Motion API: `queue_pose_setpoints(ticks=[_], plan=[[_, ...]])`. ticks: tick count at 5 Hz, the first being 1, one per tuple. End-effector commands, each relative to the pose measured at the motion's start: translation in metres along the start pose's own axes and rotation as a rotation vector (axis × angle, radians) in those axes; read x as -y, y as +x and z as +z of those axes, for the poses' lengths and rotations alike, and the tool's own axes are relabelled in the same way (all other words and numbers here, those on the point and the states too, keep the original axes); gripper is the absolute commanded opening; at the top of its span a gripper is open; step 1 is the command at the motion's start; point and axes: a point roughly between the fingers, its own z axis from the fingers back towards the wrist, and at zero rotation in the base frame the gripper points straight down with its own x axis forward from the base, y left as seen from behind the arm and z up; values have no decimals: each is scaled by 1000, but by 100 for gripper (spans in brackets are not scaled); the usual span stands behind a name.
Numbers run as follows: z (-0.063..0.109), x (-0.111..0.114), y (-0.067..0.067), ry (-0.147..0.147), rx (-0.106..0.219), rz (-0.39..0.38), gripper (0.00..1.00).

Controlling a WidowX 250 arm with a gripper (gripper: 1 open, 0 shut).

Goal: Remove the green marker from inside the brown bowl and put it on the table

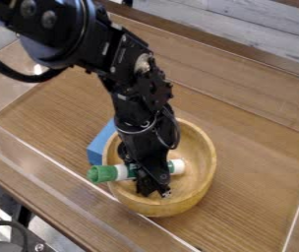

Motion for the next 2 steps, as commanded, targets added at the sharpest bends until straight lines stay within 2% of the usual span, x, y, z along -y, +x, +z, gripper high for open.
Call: queue_pose_setpoints(ticks=[1,2], plan=[[13,-7,12,26,53,0,0],[16,-8,13,26,55,-1,0]])
